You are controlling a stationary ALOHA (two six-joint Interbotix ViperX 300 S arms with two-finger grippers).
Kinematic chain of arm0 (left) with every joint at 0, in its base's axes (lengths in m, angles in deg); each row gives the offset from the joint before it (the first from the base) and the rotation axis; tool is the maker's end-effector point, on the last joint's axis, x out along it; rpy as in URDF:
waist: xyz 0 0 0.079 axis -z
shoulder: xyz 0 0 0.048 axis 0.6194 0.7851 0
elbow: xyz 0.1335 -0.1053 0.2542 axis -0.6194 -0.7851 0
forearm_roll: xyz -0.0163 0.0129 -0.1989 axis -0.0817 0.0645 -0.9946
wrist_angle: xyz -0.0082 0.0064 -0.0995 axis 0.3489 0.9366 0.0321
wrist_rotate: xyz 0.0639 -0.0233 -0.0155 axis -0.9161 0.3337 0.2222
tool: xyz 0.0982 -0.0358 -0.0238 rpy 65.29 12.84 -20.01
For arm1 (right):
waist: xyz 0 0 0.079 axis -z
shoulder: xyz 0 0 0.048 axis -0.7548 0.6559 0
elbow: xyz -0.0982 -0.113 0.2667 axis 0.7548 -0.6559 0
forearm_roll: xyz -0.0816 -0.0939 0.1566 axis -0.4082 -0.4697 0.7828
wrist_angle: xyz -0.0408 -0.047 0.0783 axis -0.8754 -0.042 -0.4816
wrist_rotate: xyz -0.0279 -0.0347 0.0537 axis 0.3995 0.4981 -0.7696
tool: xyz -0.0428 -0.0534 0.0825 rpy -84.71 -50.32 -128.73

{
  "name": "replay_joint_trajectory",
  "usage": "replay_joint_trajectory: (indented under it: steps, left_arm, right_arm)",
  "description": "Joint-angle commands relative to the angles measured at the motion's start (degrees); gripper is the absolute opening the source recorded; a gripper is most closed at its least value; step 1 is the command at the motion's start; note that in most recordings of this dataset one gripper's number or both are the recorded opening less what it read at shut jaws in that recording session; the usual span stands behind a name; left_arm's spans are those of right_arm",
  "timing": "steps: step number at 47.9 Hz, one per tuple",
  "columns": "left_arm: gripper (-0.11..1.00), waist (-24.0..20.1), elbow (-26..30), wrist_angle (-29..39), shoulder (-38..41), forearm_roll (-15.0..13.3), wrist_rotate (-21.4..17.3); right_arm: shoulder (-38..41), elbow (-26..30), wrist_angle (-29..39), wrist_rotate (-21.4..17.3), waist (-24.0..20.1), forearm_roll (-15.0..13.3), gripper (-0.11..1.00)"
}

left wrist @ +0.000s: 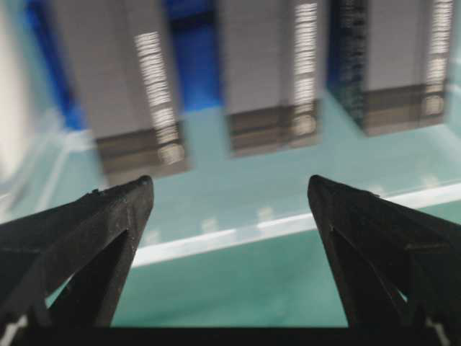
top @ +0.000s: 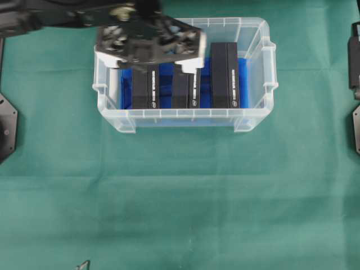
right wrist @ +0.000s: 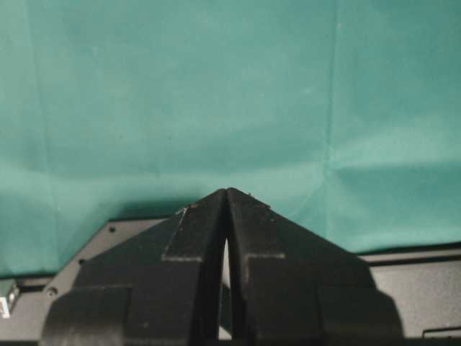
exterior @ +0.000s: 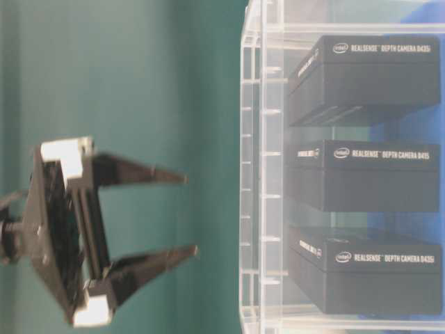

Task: Take the box out of the case with the left arm.
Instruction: 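Move the open left gripper over the middle black RealSense box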

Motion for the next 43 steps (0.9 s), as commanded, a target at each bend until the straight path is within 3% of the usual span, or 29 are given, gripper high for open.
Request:
replay_joint_trajectory:
  steps: [1, 15, 43]
  left_arm:
    - [0.91, -0.09, 5.19, -0.18, 1.05, 0.35, -0.26]
    - [0.91, 0.00, 13.18, 0.62, 7.21, 0.53, -0.62]
    - [0.91, 0.00, 13.80, 3.43, 7.82, 0.53, -0.70]
  right_arm:
    - [-0.18, 1.23, -0.18, 0.00, 0.09, -0.18, 0.02]
    - [-0.35, 1.05, -0.18, 0.00, 0.09, -0.18, 0.02]
    - [-0.70, 0.97, -0.18, 0.00, 0.09, -0.18, 0.02]
